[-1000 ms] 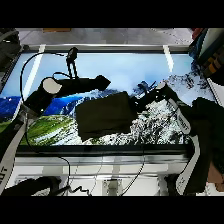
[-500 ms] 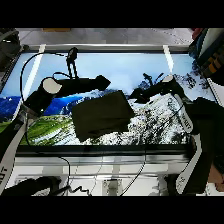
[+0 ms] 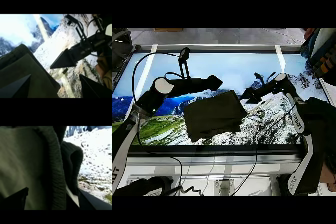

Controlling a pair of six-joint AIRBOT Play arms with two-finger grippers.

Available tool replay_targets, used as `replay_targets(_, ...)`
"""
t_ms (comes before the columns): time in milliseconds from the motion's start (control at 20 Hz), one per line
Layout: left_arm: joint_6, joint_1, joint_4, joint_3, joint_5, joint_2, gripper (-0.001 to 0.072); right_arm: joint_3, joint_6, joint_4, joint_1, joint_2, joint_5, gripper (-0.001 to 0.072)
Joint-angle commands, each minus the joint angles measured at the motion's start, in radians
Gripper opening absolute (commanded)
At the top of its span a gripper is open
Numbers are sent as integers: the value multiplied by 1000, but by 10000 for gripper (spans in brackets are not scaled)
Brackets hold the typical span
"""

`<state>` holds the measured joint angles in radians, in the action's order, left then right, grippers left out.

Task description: Fold the clothes and pants, and hang the long-sleeved shirts on hangers.

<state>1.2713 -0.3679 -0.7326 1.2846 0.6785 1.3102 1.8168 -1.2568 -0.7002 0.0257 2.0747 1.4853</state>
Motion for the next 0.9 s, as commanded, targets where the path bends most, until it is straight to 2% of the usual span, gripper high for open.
replay_targets(0,0,1,0,0,0,-1,703,1,2,-113,67,-1,-27,708)
replay_targets(350,0,1,0,0,0,-1,703,1,-47,-317,118,0,-134,707)
replay_targets(550,0,1,0,0,0,-1,703,1,-102,-317,89,13,-165,688)
replay_targets(650,0,1,-1,0,0,-1,703,1,-105,-253,81,45,-82,687)
replay_targets(700,0,1,-1,0,0,-1,703,1,-101,-175,81,59,-39,687)
replay_targets(850,0,1,0,0,0,-1,703,-2,-79,14,108,77,-46,689)
